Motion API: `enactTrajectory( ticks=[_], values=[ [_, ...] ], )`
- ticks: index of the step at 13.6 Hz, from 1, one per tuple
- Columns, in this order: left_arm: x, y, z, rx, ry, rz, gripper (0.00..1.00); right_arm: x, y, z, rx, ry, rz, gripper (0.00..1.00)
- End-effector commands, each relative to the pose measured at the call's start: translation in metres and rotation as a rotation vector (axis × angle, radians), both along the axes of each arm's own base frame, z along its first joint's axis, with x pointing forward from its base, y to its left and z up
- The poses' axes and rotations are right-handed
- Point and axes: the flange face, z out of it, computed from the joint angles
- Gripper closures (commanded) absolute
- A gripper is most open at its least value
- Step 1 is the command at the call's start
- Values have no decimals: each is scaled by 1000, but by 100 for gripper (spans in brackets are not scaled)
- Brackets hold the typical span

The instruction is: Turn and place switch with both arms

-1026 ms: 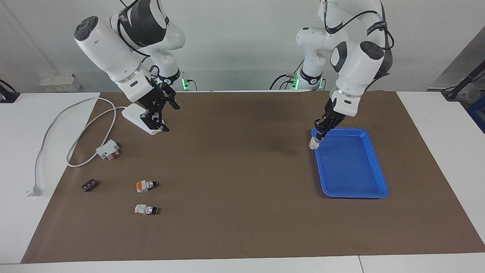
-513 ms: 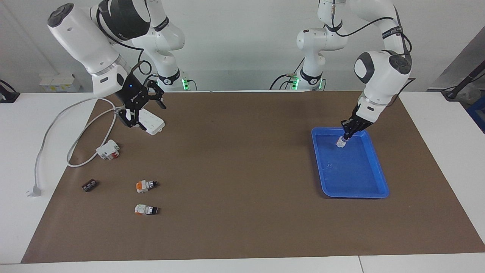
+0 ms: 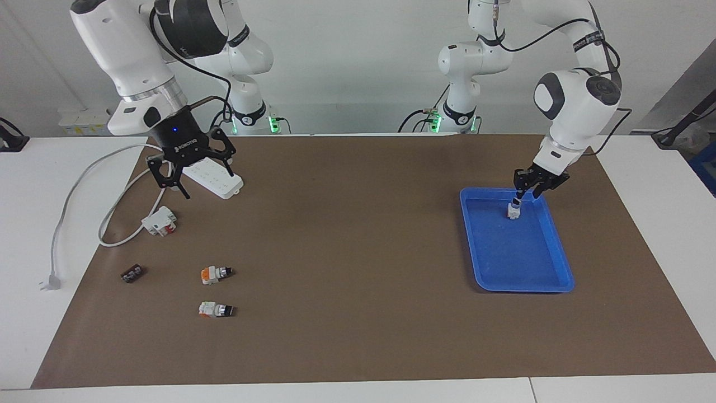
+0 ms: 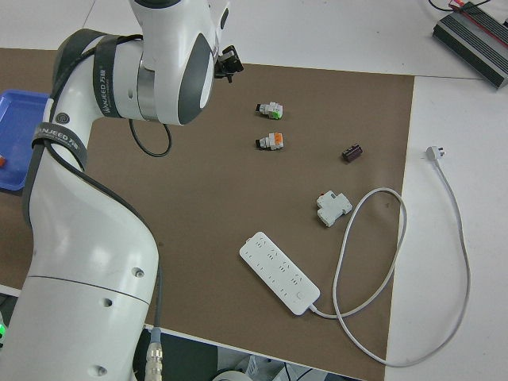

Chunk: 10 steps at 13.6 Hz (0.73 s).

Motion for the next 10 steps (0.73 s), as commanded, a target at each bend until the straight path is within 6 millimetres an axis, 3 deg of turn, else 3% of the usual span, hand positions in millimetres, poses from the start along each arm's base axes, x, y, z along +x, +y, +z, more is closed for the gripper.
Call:
enactTrajectory(
  ticks=[1, 5, 7, 10],
  values=[
    [30, -18, 64, 27, 47, -45, 17, 10, -4, 8, -4, 0, -184, 0],
    [27, -33, 125, 31, 76, -69, 18, 6, -12, 12, -3, 35, -384, 0],
    [21, -38, 161, 30, 94, -77, 17, -9, -20, 18, 2, 108, -472, 0],
    [17, -47, 177, 33, 64, -97, 2, -27, -30, 22, 8, 193, -579, 0]
  ],
)
